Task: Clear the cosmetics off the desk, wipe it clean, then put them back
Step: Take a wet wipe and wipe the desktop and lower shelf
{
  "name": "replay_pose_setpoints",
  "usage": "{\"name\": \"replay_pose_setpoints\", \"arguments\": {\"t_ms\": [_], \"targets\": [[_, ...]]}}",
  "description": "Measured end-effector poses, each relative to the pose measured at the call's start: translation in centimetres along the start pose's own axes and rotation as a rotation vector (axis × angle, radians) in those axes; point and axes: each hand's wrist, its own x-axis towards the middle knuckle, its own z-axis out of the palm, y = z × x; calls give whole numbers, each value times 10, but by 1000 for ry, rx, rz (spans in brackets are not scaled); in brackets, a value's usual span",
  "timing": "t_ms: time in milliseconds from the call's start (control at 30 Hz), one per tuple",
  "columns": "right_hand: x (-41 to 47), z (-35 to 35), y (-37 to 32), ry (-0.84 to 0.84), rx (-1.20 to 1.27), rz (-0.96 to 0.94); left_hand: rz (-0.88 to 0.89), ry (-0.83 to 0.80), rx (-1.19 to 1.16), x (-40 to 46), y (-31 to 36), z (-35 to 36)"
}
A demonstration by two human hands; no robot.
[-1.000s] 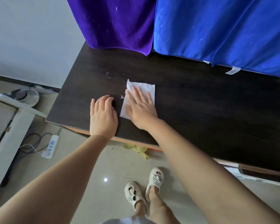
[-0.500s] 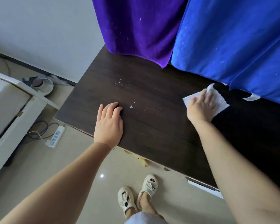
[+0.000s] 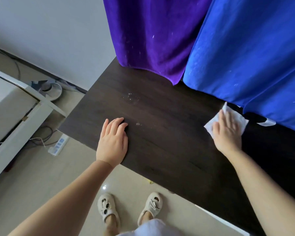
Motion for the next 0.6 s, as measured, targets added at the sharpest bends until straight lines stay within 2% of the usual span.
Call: {"name": "replay_pose_setpoints", "arguments": {"t_ms": [67,133,167,200,267,333,400,467,533,600], "targets": [[-6,1,23,-17,67,216,18,7,-8,0,-1,1],[-17,-5,-13,31,159,358,23,16,-30,0,-4,2],[-24,-8,-44,68,189,341,16,27,-54,0,-4,2],[-30,-9,-78,100,200,266,6,46,-85,1,-4,2],[-42,-6,-153,103,170,-3,-25,80,-179,3,-3,2],[-56,-4,-219,25,92,-230,-79,117,-332,3,-2,-1],[-68,-1,-266,-45,23,-337,-142,123,-481,3,-14,-8],[-74,1,-286,-61,10,-443,-159,132,-507,5,-39,-17],[-77,3,-276,-42,73,-478,-137,138,-416,13,-73,-24],[-84,7,-245,5,134,-308,-141,91,-292,27,-107,-31]]}}
